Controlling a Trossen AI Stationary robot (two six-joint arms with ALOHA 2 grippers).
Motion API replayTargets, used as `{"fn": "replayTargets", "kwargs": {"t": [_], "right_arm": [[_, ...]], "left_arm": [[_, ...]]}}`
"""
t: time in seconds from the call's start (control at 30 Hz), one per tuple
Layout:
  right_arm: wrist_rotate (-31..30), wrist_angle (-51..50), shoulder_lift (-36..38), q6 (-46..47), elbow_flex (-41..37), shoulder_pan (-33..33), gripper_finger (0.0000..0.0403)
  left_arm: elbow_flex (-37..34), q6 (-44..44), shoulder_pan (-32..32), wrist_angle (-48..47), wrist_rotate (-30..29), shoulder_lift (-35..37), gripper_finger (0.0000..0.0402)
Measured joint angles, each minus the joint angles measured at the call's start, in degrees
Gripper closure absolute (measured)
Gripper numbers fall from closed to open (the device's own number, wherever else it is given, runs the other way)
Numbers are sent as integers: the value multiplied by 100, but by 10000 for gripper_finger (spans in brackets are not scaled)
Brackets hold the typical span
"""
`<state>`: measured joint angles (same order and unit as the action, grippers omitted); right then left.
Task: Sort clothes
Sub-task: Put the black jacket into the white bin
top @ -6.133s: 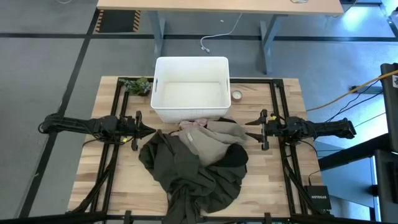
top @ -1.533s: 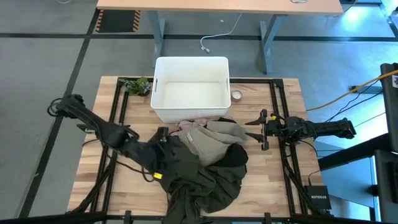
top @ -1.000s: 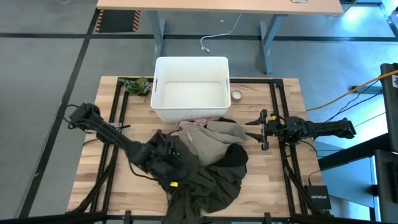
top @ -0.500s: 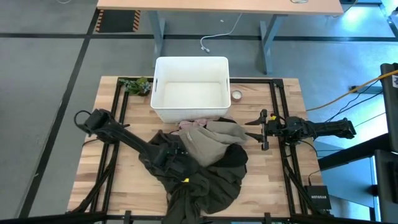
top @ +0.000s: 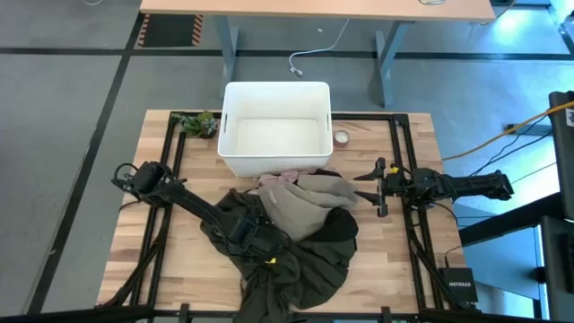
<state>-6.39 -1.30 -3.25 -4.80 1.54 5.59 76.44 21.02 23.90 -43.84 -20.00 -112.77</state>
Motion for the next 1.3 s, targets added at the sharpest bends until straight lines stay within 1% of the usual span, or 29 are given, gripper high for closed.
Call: {"fn": "replayTargets", "kwargs": {"t": [0.3, 0.4, 0.53, 0.67, 0.87, 1.0, 1.3], "right_arm": [[0, -2, 0, 1, 0, 0, 185], [0, -2, 0, 2, 0, 0, 185], [0, -2, 0, 1, 0, 1, 185], [0, 0, 2, 0, 0, 0, 185], [0, 0, 0, 1, 0, 1, 185], [0, 0, 2, 2, 0, 0, 185], [0, 0, 0, 0, 0, 0, 185]], "left_arm": [[-18, -46, 8, 152, 33, -11, 348], [-20, -128, 16, 377, 8, -15, 375], [-20, -299, 90, 404, -161, 15, 377], [-32, -208, 209, 352, -411, 250, 378], [145, -203, 370, 221, -855, 866, 378], [246, -390, 430, 233, -1143, 1251, 386], [334, -695, 494, 351, -1827, 2115, 387]]}}
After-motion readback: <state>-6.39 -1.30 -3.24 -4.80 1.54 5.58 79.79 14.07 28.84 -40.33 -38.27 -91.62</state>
